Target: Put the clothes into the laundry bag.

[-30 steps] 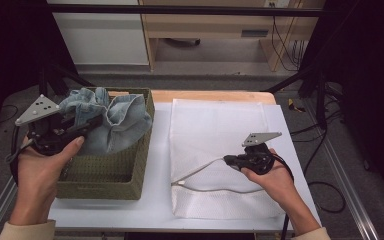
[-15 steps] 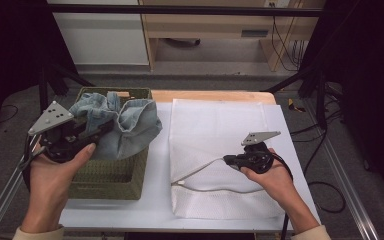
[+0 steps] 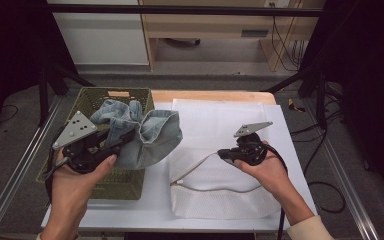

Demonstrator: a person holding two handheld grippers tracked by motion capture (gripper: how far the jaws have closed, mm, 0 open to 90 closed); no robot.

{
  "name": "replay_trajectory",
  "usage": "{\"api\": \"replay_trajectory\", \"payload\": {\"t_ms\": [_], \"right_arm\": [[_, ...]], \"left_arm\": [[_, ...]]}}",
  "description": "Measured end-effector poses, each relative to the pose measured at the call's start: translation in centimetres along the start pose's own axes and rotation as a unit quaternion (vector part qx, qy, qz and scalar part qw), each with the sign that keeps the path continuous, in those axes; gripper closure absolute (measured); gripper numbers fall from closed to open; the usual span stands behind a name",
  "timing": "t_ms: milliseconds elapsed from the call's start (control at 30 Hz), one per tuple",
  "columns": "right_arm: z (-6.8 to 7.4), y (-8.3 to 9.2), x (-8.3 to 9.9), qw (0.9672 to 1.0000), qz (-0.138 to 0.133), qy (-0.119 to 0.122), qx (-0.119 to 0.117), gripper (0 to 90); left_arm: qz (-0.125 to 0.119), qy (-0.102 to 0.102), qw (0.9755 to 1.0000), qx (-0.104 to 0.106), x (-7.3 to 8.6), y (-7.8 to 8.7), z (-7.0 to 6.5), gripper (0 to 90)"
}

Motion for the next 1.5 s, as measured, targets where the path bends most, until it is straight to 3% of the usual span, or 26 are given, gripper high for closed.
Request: {"api": "replay_trajectory", "payload": {"t_ms": [267,667,1167,1500], "right_arm": [[-0.6,-0.1,-0.2,0.9999,0.008,-0.008,0.0,89.9],[-1.4,0.5,0.4,0.9997,0.007,-0.021,-0.004,89.9],[-1.6,0.4,0.7,0.9997,0.001,-0.025,-0.003,89.9],[-2.0,0.6,0.9,0.9995,-0.003,-0.031,-0.003,89.8]], "left_arm": [[-0.003,-0.006,0.9999,0.016,-0.2,0.2,-1.7,66.6],[-0.014,-0.031,0.9971,0.068,-0.3,0.7,-7.1,66.6],[-0.016,-0.035,0.995,0.092,0.1,0.3,-9.6,66.5],[-0.022,-0.04,0.9921,0.117,0.1,0.8,-11.7,66.5]]}}
Point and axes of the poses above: each handheld gripper's, and its own axes: y roughly backward along the jaws, x roughly out of its underside, z roughly to its left, the point moved 8 cm from there along -y, roughly forward along the jaws, and after that the axes turned 9 degrees about -x, right-handed, at the moved point
